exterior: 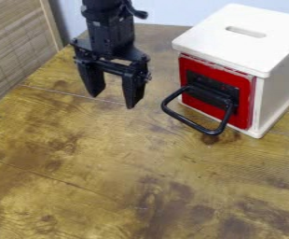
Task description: Close the drawer
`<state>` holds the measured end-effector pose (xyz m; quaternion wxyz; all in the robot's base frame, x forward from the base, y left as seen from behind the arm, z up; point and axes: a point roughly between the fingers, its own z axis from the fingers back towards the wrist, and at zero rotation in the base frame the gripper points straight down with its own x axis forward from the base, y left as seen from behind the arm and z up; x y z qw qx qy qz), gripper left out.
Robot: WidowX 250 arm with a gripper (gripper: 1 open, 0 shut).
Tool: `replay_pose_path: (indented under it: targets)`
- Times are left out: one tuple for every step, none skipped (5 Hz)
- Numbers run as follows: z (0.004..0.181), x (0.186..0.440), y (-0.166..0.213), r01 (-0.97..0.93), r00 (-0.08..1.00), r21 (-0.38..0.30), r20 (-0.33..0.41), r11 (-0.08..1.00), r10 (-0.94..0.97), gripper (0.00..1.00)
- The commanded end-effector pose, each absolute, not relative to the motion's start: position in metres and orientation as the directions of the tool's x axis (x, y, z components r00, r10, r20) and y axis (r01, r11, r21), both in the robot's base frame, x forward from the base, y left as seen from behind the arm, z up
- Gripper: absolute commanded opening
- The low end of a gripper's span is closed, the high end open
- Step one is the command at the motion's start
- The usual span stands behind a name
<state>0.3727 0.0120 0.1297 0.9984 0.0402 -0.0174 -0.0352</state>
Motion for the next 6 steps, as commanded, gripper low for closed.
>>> replay_pose_path:
  targets:
    - [0.162,0.370,0.022,0.047,0.991,0.109,0.117,0.993,-0.060,1.00]
    - [0.163,0.371,0.024,0.038,0.991,0.121,0.125,0.992,-0.053,1.00]
    - [0.162,0.374,0.025,0.031,0.991,0.131,0.129,0.991,-0.048,1.00]
    - [0.159,0.379,0.032,0.028,0.990,0.139,0.131,0.990,-0.046,1.00]
    - [0.156,0.383,0.037,0.024,0.990,0.147,0.131,0.989,-0.043,1.00]
    - [0.152,0.386,0.035,0.030,0.992,0.147,0.113,0.989,-0.047,1.00]
